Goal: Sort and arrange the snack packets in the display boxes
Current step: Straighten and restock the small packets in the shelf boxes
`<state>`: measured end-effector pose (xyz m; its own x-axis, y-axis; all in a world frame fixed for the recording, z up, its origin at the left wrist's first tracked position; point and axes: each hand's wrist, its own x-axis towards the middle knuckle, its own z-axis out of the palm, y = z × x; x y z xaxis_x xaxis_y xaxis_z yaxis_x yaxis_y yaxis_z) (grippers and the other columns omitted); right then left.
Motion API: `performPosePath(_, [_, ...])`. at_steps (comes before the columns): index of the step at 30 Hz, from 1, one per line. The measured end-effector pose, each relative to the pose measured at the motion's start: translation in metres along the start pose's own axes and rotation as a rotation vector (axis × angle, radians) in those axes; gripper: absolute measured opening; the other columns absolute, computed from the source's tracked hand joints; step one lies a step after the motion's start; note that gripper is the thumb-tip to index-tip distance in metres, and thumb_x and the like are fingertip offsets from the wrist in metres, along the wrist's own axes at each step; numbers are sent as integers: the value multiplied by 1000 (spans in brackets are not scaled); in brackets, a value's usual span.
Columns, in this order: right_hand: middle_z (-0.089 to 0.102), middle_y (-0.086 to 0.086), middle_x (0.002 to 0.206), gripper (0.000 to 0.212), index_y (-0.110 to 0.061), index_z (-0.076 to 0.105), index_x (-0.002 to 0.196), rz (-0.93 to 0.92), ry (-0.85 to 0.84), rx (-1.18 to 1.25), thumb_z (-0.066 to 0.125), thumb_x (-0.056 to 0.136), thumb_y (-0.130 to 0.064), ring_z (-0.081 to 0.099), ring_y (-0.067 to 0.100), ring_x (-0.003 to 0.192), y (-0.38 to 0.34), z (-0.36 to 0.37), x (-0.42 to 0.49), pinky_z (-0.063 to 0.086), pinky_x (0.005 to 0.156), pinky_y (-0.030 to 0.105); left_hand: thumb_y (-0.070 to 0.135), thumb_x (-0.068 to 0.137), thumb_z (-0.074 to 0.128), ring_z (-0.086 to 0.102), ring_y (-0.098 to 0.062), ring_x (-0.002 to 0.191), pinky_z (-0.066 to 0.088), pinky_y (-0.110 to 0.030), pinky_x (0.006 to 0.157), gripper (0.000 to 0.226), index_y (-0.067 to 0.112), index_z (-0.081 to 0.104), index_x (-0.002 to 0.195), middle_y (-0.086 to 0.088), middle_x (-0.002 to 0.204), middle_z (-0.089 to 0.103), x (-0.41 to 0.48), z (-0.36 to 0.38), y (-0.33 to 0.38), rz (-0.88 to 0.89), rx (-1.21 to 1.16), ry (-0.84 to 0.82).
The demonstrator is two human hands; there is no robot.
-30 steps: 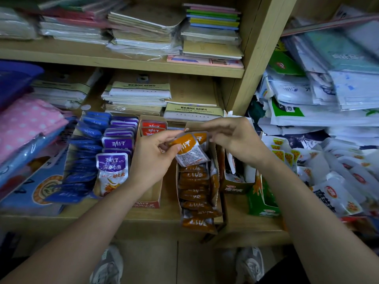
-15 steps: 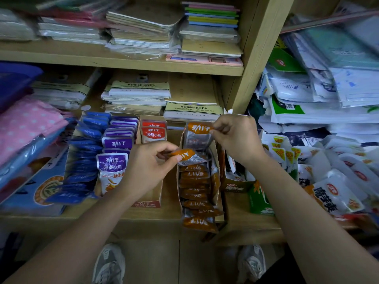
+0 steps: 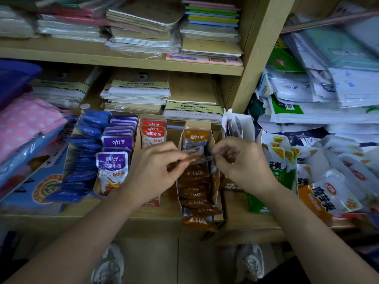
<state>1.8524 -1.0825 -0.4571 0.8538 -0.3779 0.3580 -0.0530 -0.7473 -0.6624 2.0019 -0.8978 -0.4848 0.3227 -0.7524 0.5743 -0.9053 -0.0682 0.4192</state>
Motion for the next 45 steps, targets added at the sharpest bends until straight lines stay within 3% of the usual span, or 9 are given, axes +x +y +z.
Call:
performPosePath(3, [70,-7,83,16,-15,72,93,35,86,61,75,82,-4,66,8,76,-8,2,-4,53,62,18,20,86,76,66,-5,70,56,-26,57,8,15,76,92,7,82,70,7,-4,13,-201,-96,139])
performPosePath(9, [58,-1,128,72,-14,59,135,-119,44,-116,83,74,-44,56,14,119,-17,28,-3,49,100,29,12,88,76,73,-16,72,54,-21,52,6,8,71,88,-8,84,75,35,-11,32,-915,-896,292])
performPosePath(13, [63,5,122,62,-10,63,129,-192,134,-297,78,79,-44,59,25,114,-13,42,6,55,90,43,18,89,73,76,-22,78,57,-21,58,28,1,66,109,-11,92,78,40,-14,36,-1075,-1197,234])
performPosePath(19, [66,-4,84,16,-10,75,93,-160,271,-140,66,95,-23,59,6,72,-7,33,13,49,63,21,40,99,51,71,-25,95,55,-33,83,40,7,66,114,-14,105,76,37,-20,25,-996,-1188,151])
performPosePath(23, [75,-8,84,10,-15,77,95,116,369,93,70,94,-22,72,5,77,-1,15,19,60,64,38,22,98,62,66,-6,97,53,-26,85,14,24,72,107,11,99,74,37,-8,4,-668,-487,162])
performPosePath(29, [76,-8,90,4,-21,74,97,190,464,236,72,93,-19,73,6,84,4,1,22,62,74,35,31,96,60,46,-17,117,43,-35,90,47,26,56,143,12,139,59,38,25,-16,-131,212,-95])
performPosePath(35, [73,-10,87,7,-14,74,100,186,447,252,72,93,-16,67,-8,73,1,-1,24,51,63,11,34,91,70,47,-21,106,37,-32,79,47,23,62,136,3,114,62,41,32,-19,-64,311,-88])
performPosePath(39, [71,-6,82,8,-7,72,95,169,495,255,72,93,-14,63,-10,68,1,-3,26,45,59,6,40,88,70,50,-13,86,39,-32,68,19,26,78,98,9,88,64,44,29,-16,-65,252,-73])
performPosePath(45, [77,-5,92,4,-19,72,94,208,493,331,74,91,-19,74,10,85,4,-1,29,62,65,34,24,91,73,55,2,64,54,-30,58,9,21,74,100,14,72,59,47,7,-3,-205,31,166])
